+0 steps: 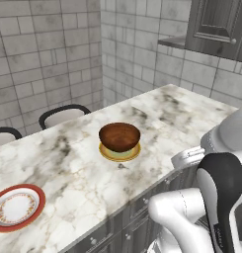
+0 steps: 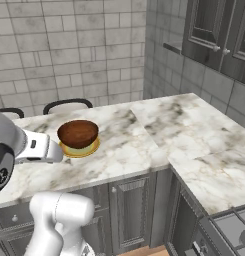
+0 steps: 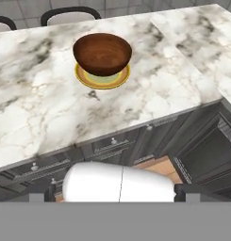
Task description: Move the bowls from the cabinet to the plates on the dining table.
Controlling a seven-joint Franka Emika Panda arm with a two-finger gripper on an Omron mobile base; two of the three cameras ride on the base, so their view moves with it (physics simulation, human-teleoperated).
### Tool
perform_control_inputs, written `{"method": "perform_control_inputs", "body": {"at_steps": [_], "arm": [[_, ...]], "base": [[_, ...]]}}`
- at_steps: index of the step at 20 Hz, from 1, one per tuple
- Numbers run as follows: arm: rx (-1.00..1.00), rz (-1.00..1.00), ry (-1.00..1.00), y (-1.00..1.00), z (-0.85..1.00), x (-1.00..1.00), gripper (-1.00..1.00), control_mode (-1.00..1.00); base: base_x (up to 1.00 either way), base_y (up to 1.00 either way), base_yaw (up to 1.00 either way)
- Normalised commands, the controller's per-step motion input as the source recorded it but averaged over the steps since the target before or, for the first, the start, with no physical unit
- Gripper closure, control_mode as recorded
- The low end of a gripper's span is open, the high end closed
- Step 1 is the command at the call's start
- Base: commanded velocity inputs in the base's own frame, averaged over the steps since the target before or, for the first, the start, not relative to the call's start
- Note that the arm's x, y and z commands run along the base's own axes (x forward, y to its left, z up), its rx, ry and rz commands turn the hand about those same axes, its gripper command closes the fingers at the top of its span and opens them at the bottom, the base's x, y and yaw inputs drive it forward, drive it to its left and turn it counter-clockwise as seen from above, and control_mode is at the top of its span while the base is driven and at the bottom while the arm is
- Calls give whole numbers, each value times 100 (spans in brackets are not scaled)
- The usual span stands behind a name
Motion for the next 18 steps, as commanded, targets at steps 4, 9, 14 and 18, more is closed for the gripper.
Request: {"method": "perform_control_inputs", "body": {"at_steps": [4, 9, 14, 18], "arm": [[0, 0, 0, 0, 0, 0, -100, 100], [0, 0, 0, 0, 0, 0, -100, 100], [0, 0, 0, 0, 0, 0, -100, 100], [0, 0, 0, 0, 0, 0, -100, 100]], "base": [[-11, 0, 0], [-33, 0, 1], [-66, 10, 5], [-84, 21, 6]]}}
